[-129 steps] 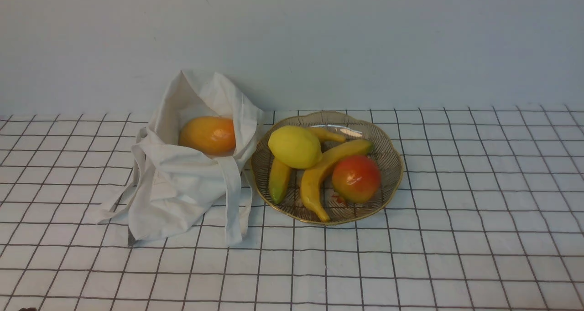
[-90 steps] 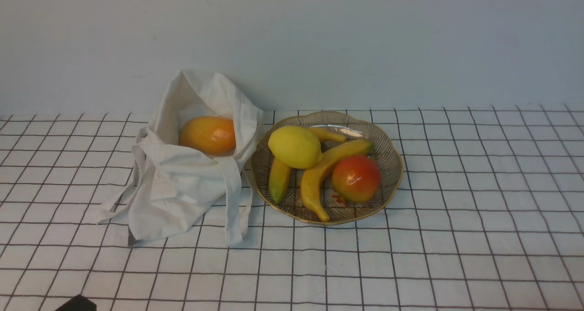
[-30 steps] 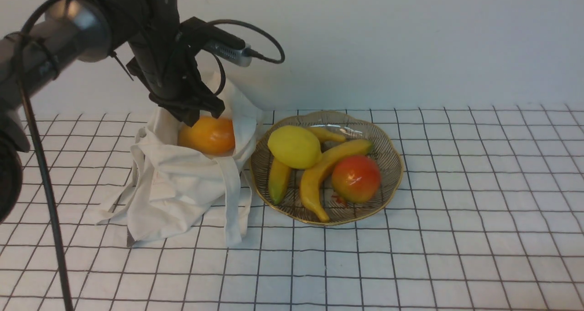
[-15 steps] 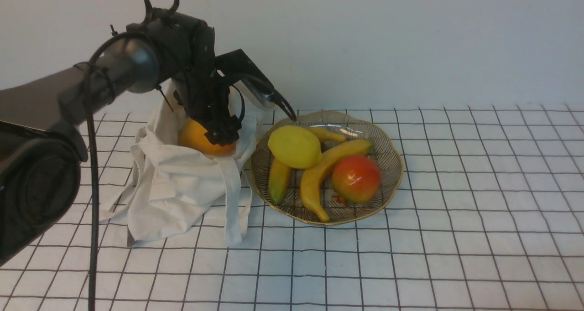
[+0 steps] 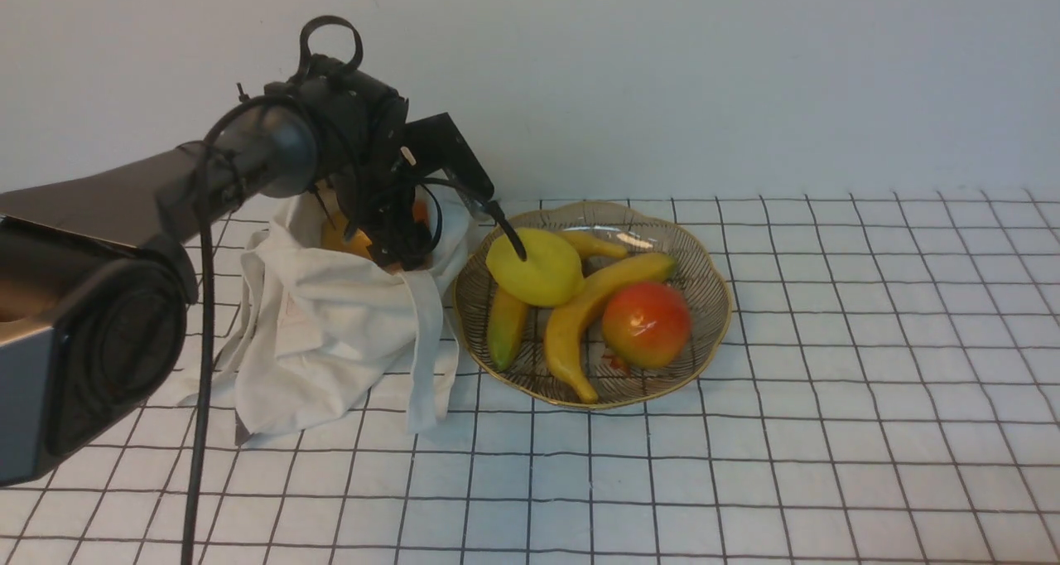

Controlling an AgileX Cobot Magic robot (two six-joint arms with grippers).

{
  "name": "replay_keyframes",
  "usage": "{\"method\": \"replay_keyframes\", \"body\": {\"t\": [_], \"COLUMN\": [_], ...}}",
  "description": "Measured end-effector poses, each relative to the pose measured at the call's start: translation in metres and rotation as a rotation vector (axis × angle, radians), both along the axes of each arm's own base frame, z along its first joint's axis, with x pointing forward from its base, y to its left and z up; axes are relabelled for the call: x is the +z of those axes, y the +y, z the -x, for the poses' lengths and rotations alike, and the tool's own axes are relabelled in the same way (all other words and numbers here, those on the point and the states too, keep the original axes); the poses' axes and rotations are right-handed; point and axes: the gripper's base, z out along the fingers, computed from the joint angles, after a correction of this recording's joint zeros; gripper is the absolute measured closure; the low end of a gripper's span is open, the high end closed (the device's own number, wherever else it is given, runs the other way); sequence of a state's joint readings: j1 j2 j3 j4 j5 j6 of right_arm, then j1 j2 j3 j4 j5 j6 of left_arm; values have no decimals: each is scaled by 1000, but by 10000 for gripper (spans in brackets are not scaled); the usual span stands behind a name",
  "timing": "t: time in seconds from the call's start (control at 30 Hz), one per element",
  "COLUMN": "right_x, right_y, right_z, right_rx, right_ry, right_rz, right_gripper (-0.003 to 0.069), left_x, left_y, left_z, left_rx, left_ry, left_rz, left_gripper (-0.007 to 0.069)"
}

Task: Take the fruit out of the bag on the white checkered tablecloth and place them on the plate.
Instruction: 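Reach into the cloth bag and grasp the fruit inside with the left gripper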

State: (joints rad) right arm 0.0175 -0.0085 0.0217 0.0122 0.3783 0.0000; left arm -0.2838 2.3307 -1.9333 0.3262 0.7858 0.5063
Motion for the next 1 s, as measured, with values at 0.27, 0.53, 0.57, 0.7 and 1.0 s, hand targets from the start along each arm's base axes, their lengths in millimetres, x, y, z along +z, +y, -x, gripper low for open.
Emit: {"method": "replay_keyframes", "body": {"t": [0.27,0.53,0.57,0.7,1.0], "right_x": [0,0,0,0,0], "right_y": [0,0,0,0,0], "right_z": [0,0,0,0,0], "right_rx": [0,0,0,0,0], "right_ry": [0,0,0,0,0], "right_rz": [0,0,0,0,0], "right_gripper": [675,675,675,675,675], "left_x": [0,10,12,32,69], "left_y": [1,5,5,6,6], "left_z": [1,9,12,22,35], "left_rx": [65,163,185,263,291], "left_ry": [7,55,69,97,92], "left_rz": [26,42,50,104,170], "left_gripper": [109,116,124,379,632]}}
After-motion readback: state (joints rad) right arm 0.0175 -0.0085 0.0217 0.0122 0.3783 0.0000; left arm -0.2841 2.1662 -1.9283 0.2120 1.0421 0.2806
